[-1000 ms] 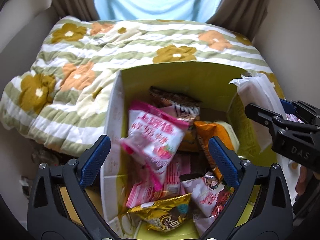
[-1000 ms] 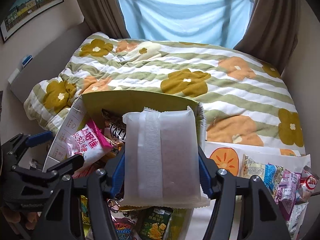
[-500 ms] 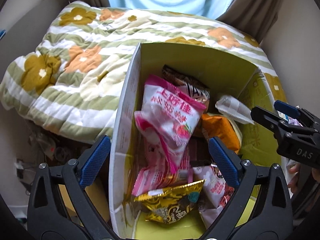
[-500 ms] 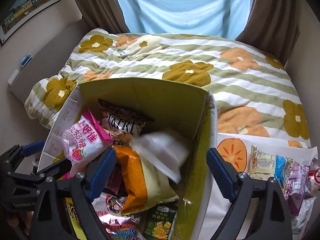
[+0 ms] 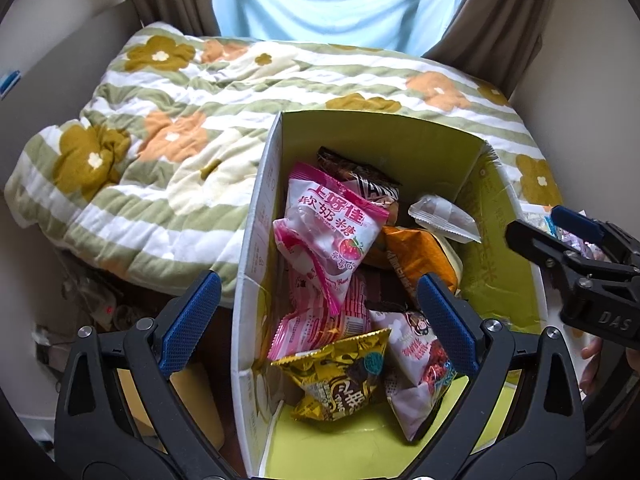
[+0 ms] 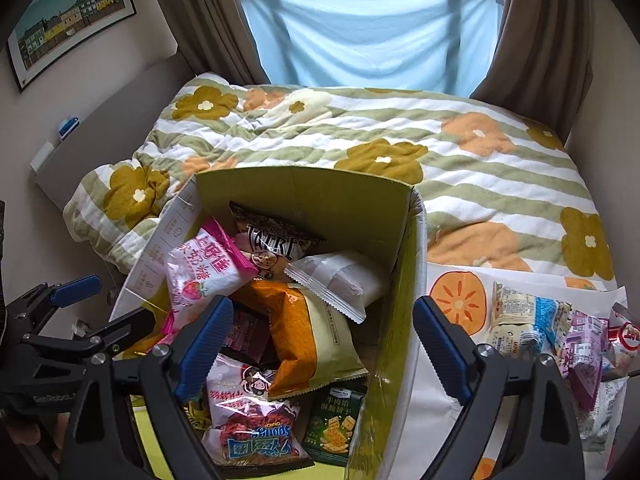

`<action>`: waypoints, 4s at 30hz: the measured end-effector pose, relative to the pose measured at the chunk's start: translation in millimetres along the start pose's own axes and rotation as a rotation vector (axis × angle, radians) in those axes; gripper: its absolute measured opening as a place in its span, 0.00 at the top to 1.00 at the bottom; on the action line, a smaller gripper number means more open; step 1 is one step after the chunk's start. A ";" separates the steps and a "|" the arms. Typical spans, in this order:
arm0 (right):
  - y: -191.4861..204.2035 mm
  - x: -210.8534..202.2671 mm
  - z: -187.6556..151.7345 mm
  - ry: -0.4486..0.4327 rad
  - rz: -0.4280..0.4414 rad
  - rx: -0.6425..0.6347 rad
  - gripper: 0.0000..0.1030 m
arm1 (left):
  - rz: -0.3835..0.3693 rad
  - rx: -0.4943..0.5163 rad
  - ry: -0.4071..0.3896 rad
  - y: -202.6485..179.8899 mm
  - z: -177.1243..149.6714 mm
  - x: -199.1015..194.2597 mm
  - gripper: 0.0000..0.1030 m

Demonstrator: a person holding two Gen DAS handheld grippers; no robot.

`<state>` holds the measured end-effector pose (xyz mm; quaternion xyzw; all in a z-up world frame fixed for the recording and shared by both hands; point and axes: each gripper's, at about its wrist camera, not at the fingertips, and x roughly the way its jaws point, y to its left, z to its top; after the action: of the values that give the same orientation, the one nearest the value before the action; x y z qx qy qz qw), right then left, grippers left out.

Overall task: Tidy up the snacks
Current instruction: 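Move both tools back to the remaining packets on the cloth, then grasp the blue-and-cream bag with the left tool while the right tool grasps the grey MPM bag, then carry both bags over the box and open both tools to drop them inside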

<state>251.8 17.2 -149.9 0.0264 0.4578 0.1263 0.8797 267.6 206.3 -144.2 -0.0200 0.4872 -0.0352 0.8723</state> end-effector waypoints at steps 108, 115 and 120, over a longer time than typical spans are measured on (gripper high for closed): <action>-320.2 -90.4 -166.1 0.171 -0.148 0.251 0.43 | -0.294 0.163 0.288 -337.1 9.8 98.0 0.32; -311.4 -121.9 -153.7 0.109 -0.129 0.194 0.43 | -0.294 0.112 0.178 -328.5 14.9 43.8 0.32; -299.0 -130.5 -130.8 0.058 -0.063 0.126 0.43 | -0.254 0.070 0.099 -310.4 20.7 6.9 0.32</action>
<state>133.1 -313.0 -170.0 0.0636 0.4905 0.0700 0.8663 275.8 -103.6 -117.7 -0.0494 0.5215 -0.1630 0.8361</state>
